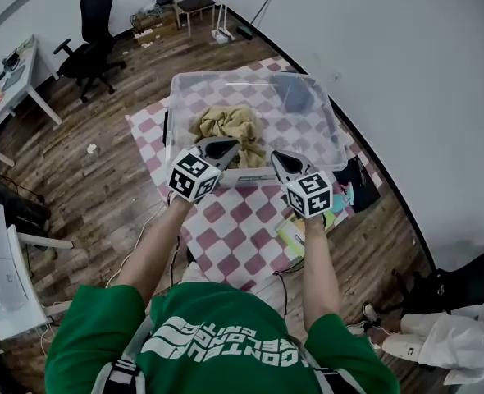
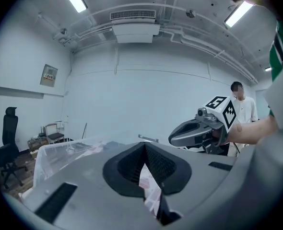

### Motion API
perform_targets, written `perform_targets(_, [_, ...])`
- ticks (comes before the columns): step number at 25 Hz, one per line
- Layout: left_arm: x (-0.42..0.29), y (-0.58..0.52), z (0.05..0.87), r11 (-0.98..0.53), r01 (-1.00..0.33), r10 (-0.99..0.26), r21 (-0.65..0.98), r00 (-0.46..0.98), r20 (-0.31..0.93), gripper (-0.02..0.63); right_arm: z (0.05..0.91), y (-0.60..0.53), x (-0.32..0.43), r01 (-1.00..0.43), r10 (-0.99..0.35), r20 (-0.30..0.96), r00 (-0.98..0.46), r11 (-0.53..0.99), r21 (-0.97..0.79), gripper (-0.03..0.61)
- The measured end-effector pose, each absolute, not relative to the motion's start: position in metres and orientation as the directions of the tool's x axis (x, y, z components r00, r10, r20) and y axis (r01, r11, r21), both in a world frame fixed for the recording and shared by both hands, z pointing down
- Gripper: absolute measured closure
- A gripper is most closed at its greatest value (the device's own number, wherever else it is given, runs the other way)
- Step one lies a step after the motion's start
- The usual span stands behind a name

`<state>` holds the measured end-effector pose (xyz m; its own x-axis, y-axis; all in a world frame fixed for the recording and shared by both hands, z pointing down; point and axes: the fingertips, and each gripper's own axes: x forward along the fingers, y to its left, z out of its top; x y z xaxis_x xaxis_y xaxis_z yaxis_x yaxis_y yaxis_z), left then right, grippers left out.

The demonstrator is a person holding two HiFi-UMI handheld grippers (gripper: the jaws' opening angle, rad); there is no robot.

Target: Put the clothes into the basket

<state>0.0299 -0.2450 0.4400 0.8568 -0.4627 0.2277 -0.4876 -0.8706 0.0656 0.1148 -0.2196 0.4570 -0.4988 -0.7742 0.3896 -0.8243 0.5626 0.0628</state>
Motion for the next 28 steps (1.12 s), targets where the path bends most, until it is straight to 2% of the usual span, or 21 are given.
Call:
perform_targets(9, [0.021,-0.182,0.46,-0.866,-0.488,-0.463,0.105,0.864,0.2,0.611,0.476,-0.158,0.102,-0.805,-0.749,0.39,-0.535,0.593,0.035,0.569])
perform_targets(28, [0.005,-0.124,0.514,-0.822,-0.547,-0.499,0.157,0.826,0.262,0.611,0.52,-0.097,0.119,-0.776,-0.697,0.441,-0.565,0.63,0.001,0.569])
